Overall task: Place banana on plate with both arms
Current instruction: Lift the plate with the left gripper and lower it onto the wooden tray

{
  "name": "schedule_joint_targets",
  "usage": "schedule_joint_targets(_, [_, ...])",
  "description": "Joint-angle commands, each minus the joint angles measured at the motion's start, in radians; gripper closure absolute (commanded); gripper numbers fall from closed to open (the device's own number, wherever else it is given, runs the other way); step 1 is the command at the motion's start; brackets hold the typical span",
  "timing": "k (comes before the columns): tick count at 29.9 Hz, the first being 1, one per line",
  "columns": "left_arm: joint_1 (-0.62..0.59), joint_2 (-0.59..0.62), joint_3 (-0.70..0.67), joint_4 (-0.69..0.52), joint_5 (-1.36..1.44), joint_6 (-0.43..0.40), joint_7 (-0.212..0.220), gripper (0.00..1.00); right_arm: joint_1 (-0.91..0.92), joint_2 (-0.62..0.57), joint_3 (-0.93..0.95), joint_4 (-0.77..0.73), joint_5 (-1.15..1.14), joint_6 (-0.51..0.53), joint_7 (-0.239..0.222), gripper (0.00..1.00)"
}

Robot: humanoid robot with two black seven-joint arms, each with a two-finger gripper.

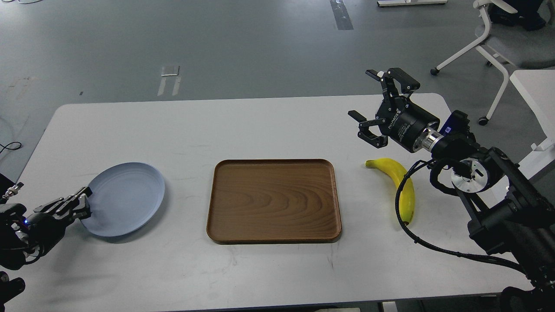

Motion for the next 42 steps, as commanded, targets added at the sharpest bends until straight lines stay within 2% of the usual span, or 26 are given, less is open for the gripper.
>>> schedule_joint_targets(1, [-0.001, 0.005, -0.002, 0.0, 0.0, 0.0, 0.0, 1.0, 0.0, 0.0, 0.0, 0.0, -0.001, 0.0, 0.002, 0.0])
schedule_joint_targets(8, [-0.012, 0.022, -0.011, -0.006, -0.009, -0.018, 0.0, 1.0, -0.005, 0.0, 0.001, 0.0, -0.002, 0.0, 0.002, 0.0])
schedule_joint_targets(11, [-0.061, 0.079, -0.014, -0.05, -0.091, -0.105, 0.0, 1.0, -0.003, 0.0, 0.003, 0.0, -0.002, 0.0, 0.002, 0.0])
schedule_joint_targets(14, [-0.13, 0.139, -0.014, -0.147, -0.167, -0.19, 0.0, 1.0, -0.005, 0.0, 0.004, 0.0, -0.002, 0.0, 0.002, 0.0])
schedule_joint_targets(18, [-0.223, 0.226, -0.009, -0.334, -0.155, -0.193, 0.0, 1.0, -0.006, 0.0, 0.012, 0.0, -0.002, -0.002, 0.002, 0.0])
schedule_joint_targets(19, [-0.224, 0.226, -0.009, -0.334, -0.155, -0.193, 0.0, 1.0, -0.006, 0.0, 0.012, 0.0, -0.002, -0.002, 0.002, 0.0])
schedule_joint_targets(22, [-0.29, 0.222, -0.009, -0.449, -0.011, -0.161, 0.0, 1.0, -0.006, 0.0, 0.012, 0.0, -0.001, -0.002, 0.002, 0.0])
schedule_joint_targets(24, [-0.3, 0.191, -0.008, -0.485, 0.136, -0.103, 0.0, 1.0, -0.006, -0.001, 0.015, 0.002, -0.001, 0.0, 0.002, 0.0])
schedule_joint_targets(31, [-0.366, 0.021, 0.003, -0.471, 0.289, -0.096, 0.0, 1.0, -0.014, -0.006, 0.018, 0.003, -0.001, -0.002, 0.002, 0.0])
schedule_joint_targets(35, [-0.398, -0.137, 0.03, -0.37, 0.293, -0.128, 0.0, 1.0, -0.022, -0.011, 0.023, 0.005, -0.001, -0.002, 0.002, 0.0])
schedule_joint_targets(42, [-0.445, -0.312, 0.182, -0.201, 0.292, -0.136, 0.0, 1.0, -0.023, -0.011, 0.026, 0.005, -0.001, -0.002, 0.002, 0.0])
